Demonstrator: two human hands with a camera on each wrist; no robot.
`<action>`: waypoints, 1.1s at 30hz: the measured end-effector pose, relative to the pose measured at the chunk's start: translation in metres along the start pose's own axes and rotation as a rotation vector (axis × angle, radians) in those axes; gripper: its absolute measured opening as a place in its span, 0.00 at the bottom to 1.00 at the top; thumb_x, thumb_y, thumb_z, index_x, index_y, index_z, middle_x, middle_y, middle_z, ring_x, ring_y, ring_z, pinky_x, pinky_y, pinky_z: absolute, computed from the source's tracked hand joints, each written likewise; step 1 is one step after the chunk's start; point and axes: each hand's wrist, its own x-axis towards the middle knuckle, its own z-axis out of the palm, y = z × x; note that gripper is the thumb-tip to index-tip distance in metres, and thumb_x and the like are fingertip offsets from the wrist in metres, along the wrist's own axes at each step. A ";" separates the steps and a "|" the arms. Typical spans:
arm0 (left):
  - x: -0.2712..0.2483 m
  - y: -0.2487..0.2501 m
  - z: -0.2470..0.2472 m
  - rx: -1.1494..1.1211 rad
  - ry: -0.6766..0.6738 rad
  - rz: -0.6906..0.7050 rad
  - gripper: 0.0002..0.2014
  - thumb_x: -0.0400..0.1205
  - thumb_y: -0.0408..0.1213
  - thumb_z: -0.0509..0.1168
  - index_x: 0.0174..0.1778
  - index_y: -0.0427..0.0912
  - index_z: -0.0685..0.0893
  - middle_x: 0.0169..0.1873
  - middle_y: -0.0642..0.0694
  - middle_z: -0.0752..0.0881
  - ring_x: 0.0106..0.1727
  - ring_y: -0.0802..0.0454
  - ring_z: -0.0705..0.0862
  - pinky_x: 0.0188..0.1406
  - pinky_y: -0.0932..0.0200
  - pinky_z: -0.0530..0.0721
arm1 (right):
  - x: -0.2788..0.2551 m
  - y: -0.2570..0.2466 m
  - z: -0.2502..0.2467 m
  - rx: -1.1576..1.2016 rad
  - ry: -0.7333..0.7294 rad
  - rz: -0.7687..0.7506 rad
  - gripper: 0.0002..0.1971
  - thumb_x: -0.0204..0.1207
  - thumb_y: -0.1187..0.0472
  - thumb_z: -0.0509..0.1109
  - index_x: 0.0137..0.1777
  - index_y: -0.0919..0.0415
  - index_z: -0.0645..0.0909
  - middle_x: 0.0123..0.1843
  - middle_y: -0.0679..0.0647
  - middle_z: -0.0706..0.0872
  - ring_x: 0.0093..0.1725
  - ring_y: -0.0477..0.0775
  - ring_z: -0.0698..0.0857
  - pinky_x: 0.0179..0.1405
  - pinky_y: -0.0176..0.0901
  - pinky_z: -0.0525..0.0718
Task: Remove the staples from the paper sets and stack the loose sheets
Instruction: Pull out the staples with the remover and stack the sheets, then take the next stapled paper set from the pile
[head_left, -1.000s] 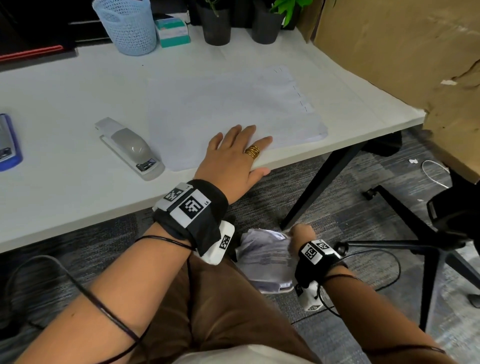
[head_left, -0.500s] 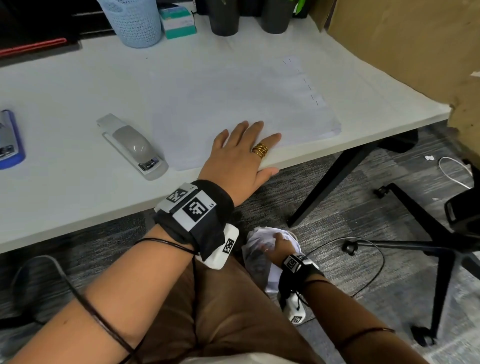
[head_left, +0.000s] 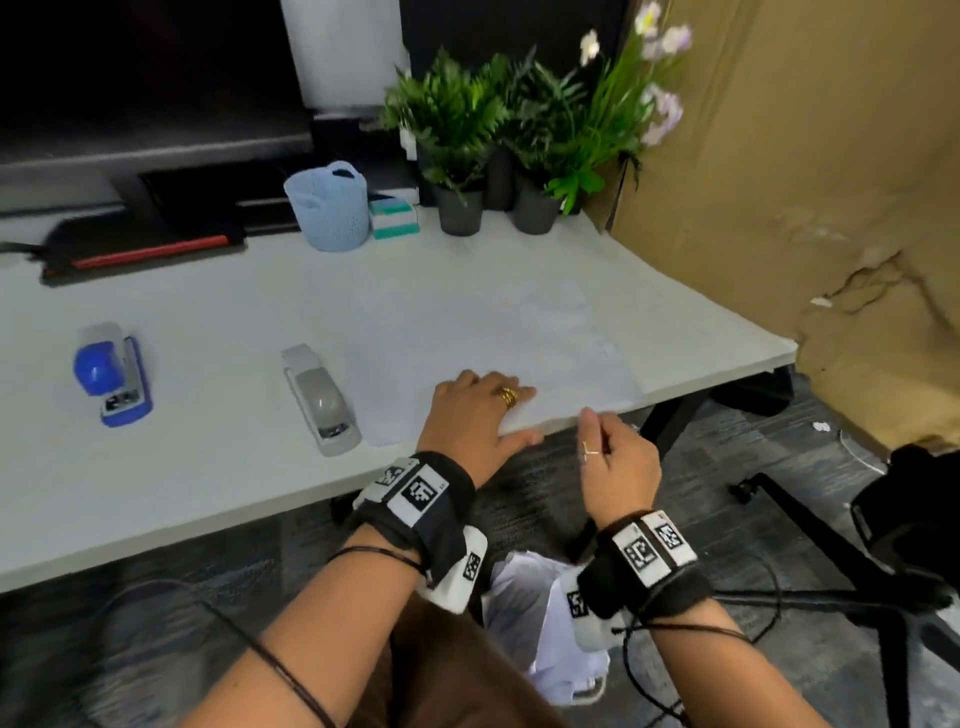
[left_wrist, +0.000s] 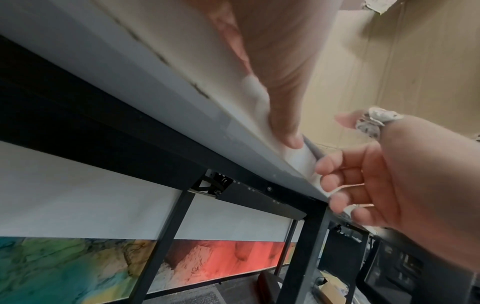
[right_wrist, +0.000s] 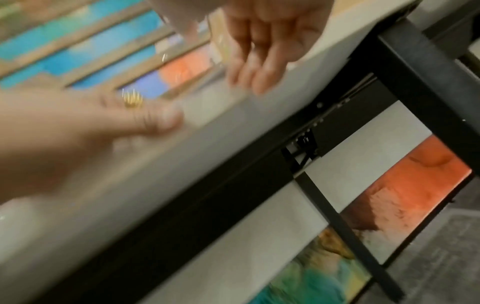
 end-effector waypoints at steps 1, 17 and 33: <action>-0.002 0.000 -0.001 -0.013 0.009 -0.015 0.27 0.80 0.63 0.55 0.75 0.60 0.68 0.76 0.58 0.68 0.71 0.52 0.68 0.66 0.57 0.61 | 0.006 -0.008 -0.005 0.067 -0.014 0.080 0.26 0.82 0.44 0.58 0.28 0.60 0.76 0.23 0.48 0.75 0.28 0.53 0.75 0.31 0.44 0.64; -0.042 -0.069 -0.033 -0.039 0.323 -0.038 0.20 0.82 0.55 0.49 0.59 0.59 0.84 0.71 0.53 0.76 0.75 0.49 0.67 0.75 0.47 0.48 | 0.040 -0.071 -0.008 0.207 0.227 -0.051 0.11 0.82 0.66 0.61 0.55 0.73 0.81 0.40 0.64 0.86 0.39 0.58 0.82 0.40 0.35 0.72; -0.110 -0.106 -0.144 -0.408 0.810 -0.501 0.38 0.74 0.56 0.66 0.79 0.56 0.58 0.81 0.49 0.53 0.81 0.46 0.55 0.78 0.40 0.58 | 0.017 -0.152 0.021 1.198 -0.037 0.183 0.11 0.82 0.70 0.61 0.58 0.55 0.76 0.51 0.45 0.84 0.48 0.43 0.84 0.35 0.33 0.87</action>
